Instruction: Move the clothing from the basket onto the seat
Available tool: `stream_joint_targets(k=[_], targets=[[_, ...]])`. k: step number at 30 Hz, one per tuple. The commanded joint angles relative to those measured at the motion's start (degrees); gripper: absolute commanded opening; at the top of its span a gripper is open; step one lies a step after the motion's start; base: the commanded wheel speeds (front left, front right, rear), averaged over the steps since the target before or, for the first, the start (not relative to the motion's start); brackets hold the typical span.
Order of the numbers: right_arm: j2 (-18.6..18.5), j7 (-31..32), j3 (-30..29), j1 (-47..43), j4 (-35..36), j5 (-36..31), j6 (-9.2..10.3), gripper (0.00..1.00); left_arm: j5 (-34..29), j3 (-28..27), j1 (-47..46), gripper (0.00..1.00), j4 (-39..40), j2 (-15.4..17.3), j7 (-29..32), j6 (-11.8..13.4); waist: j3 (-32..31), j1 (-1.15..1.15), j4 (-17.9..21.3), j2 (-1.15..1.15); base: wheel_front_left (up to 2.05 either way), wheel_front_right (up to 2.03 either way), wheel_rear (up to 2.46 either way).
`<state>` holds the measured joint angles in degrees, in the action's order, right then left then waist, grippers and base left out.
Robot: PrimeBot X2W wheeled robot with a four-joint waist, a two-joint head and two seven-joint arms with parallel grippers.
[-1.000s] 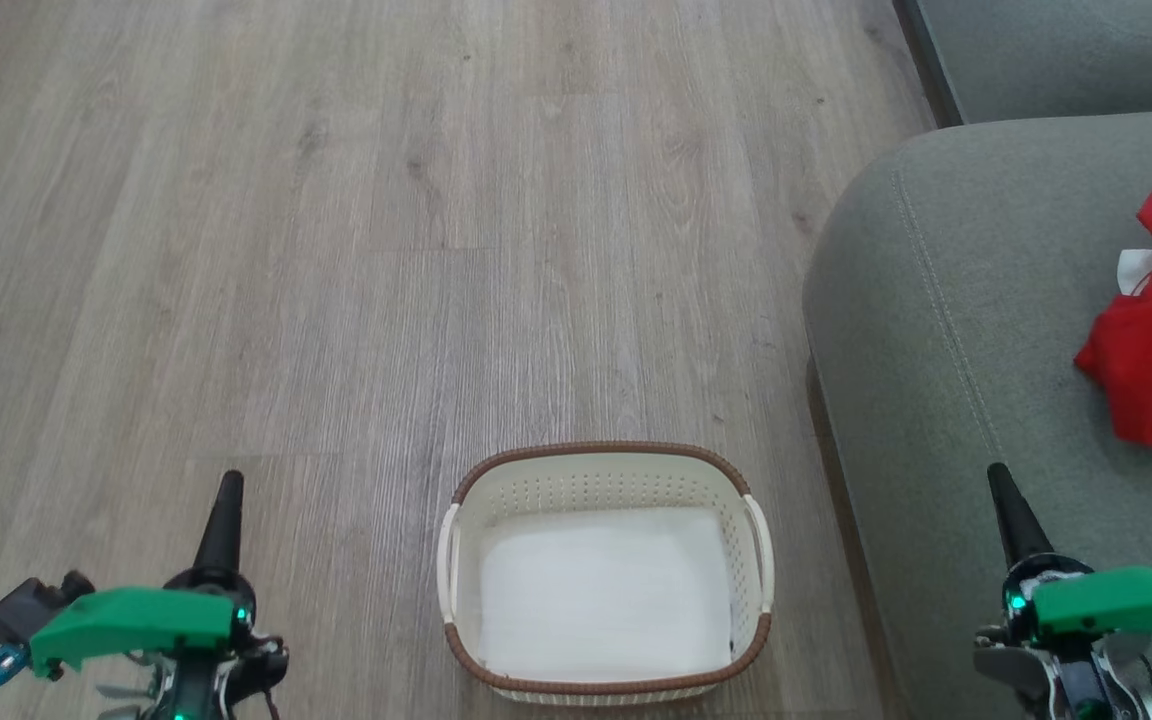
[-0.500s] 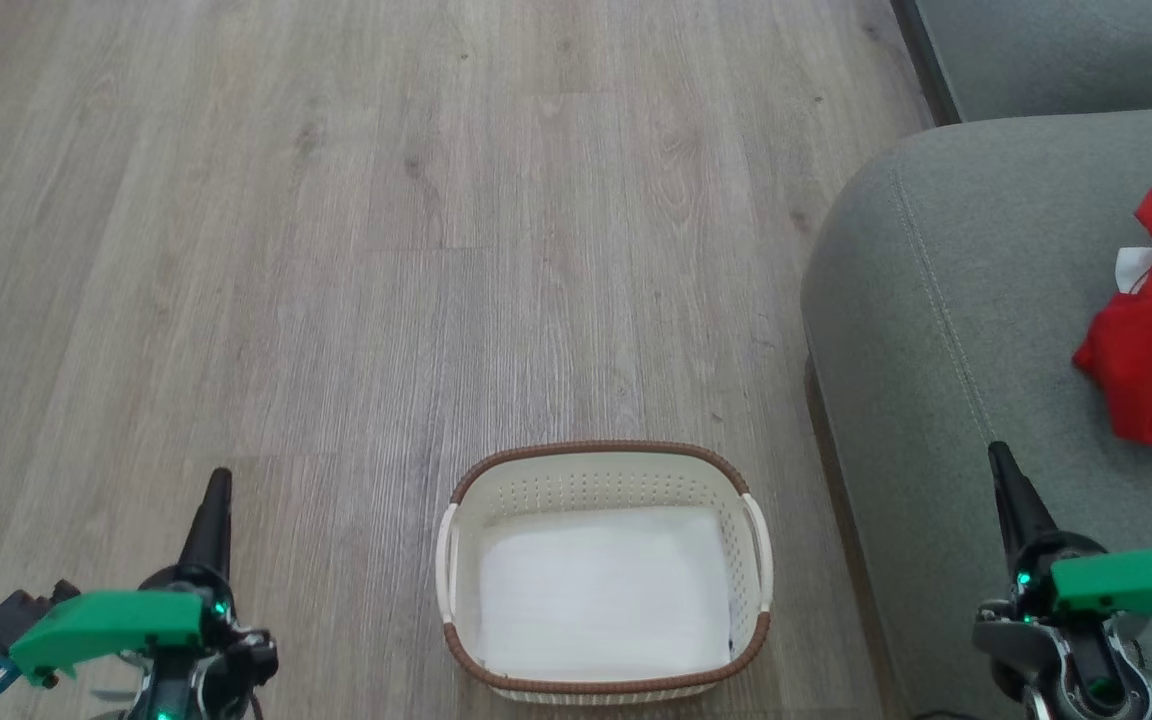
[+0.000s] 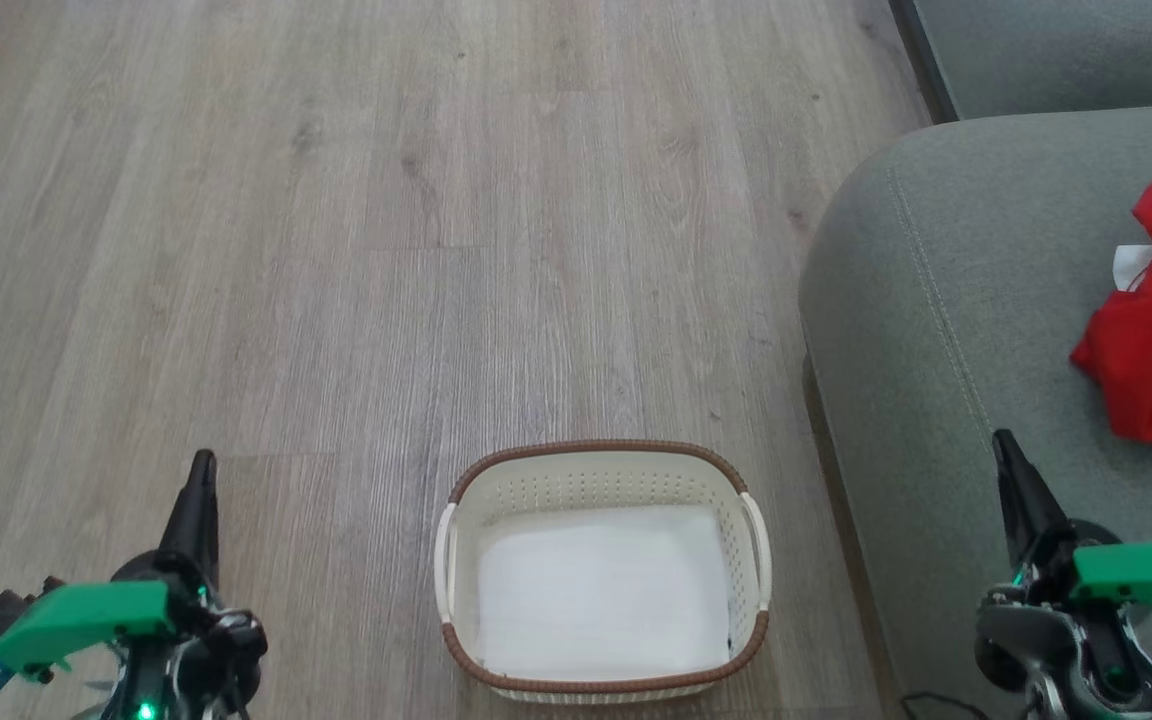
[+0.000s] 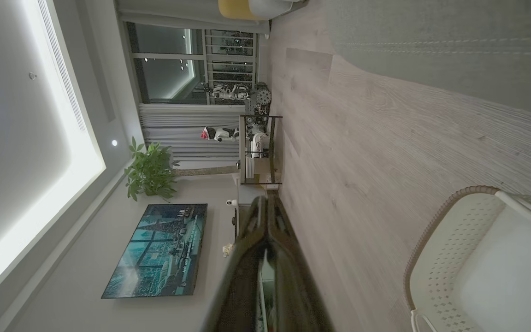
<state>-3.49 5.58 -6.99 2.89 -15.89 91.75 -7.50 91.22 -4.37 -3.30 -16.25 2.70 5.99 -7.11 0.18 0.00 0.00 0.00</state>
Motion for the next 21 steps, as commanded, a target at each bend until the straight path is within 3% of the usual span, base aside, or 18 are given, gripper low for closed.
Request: stream_joint_targets(k=[1, 21], targets=[[0.21, 0.49, 1.00, 3.25, 1.89, 0.84, 0.01, 0.00, 0.93, -2.18, -2.91, 0.00, 2.18, 0.18, 0.51, -0.37, 0.00, 0.00, 0.00, 0.00, 0.00, 0.00, 0.00], [0.31, 0.61, 0.85, 3.26, 1.88, 0.72, 0.01, 0.00, 0.94, -2.17, -2.90, 0.00, 2.19, 0.18, 0.51, -0.37, 0.00, 0.00, 0.00, 0.00, 0.00, 0.00, 0.00]])
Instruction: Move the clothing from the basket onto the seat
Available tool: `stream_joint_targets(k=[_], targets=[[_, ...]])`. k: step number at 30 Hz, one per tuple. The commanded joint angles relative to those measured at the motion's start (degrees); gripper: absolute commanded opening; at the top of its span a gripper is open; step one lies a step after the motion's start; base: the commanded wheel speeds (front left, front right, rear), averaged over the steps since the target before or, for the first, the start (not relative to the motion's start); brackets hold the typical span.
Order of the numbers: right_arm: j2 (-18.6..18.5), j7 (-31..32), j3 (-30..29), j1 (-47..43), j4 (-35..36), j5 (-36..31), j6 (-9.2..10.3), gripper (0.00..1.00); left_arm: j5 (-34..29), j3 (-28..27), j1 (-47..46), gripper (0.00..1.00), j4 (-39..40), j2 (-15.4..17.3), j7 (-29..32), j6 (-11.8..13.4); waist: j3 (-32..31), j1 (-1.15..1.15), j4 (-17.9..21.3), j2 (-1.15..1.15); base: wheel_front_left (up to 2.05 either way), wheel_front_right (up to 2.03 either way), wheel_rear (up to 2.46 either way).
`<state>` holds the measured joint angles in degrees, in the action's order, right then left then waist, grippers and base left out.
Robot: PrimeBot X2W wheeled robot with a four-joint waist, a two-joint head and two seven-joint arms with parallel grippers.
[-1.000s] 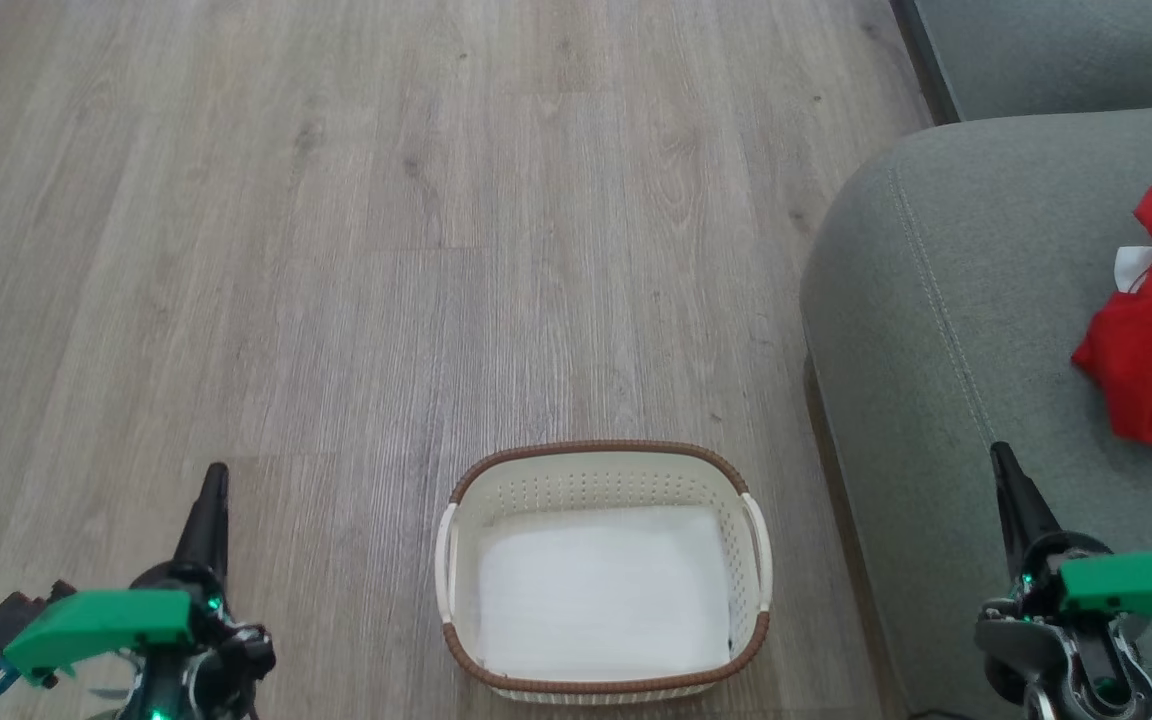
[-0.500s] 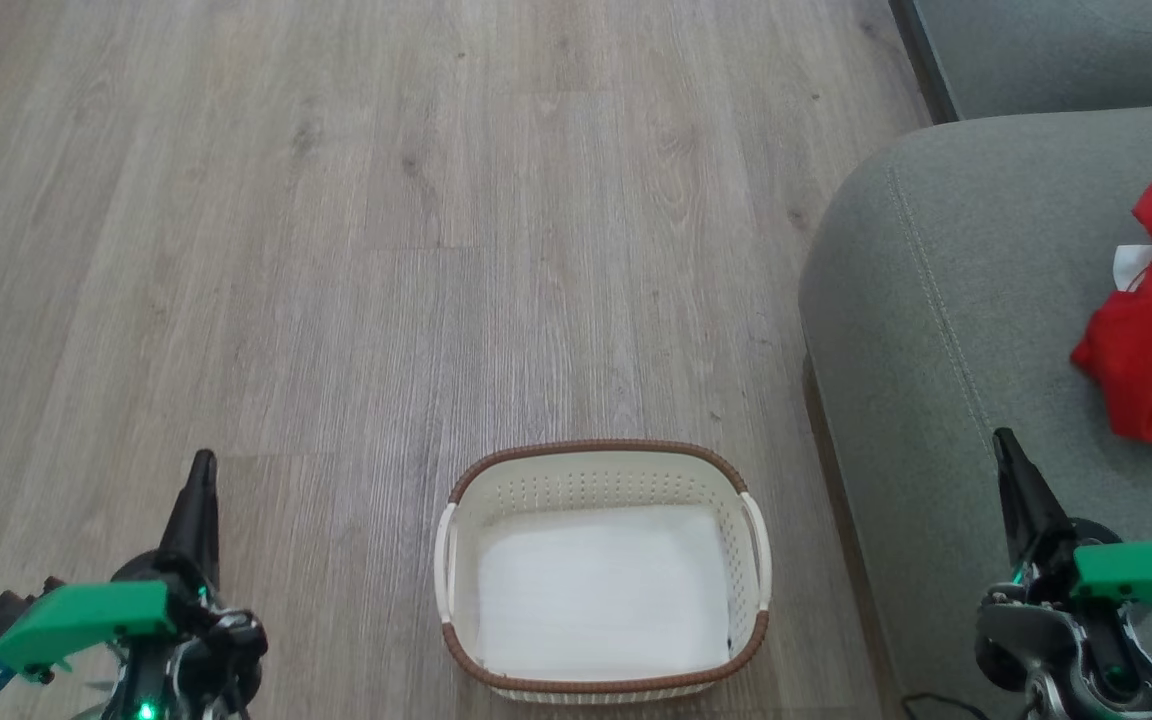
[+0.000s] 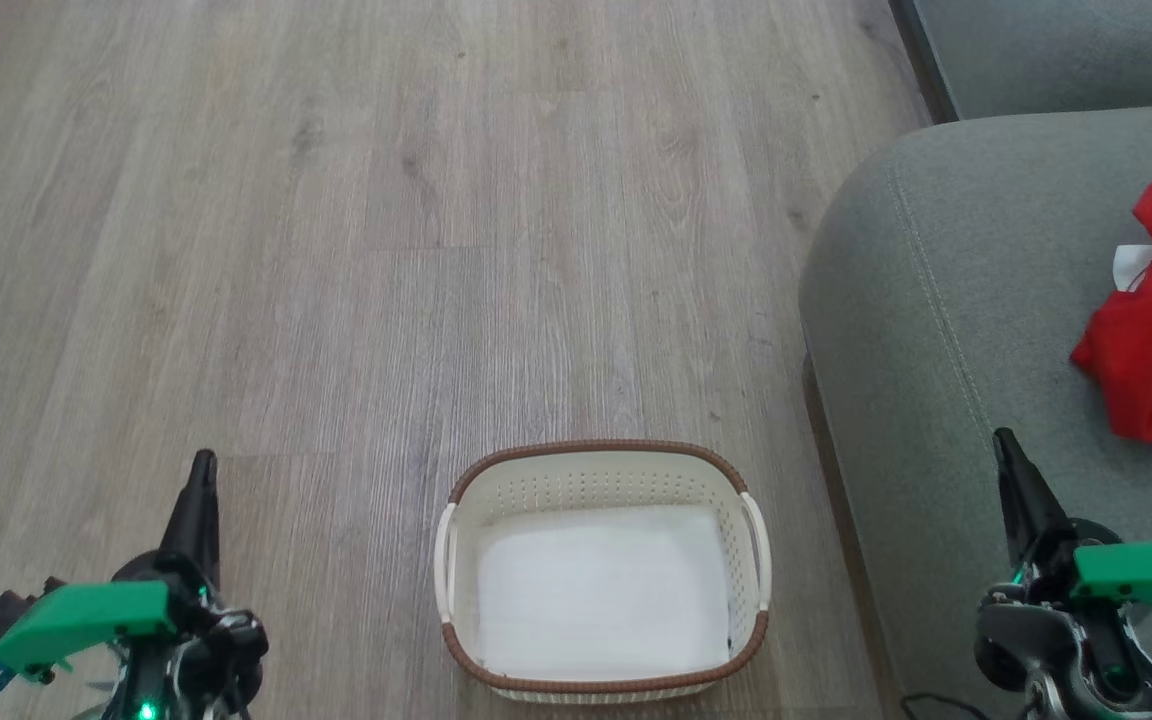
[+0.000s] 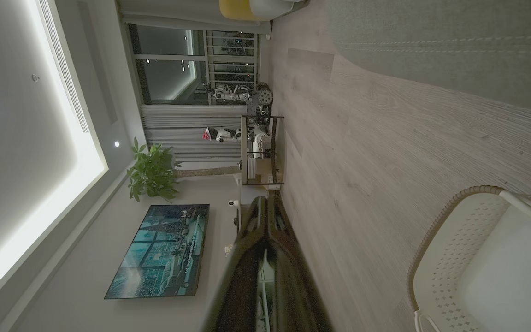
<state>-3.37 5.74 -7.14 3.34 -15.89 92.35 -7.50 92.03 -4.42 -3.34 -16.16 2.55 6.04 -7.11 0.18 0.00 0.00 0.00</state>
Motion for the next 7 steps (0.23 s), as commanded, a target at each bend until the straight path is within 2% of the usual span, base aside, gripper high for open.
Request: stream_joint_targets(k=[1, 7], targets=[[0.19, 0.45, 0.98, 2.82, 1.88, 0.12, 0.01, 0.00, 0.13, -2.11, -2.86, 0.00, 2.09, 0.32, 0.46, -0.37, 0.00, 0.00, 0.00, 0.00, 0.00, 0.00, 0.00], [0.21, 0.48, 0.95, 2.82, 1.88, 0.10, 0.01, 0.00, 0.13, -2.11, -2.86, 0.00, 2.09, 0.32, 0.46, -0.37, 0.00, 0.00, 0.00, 0.00, 0.00, 0.00, 0.00]])
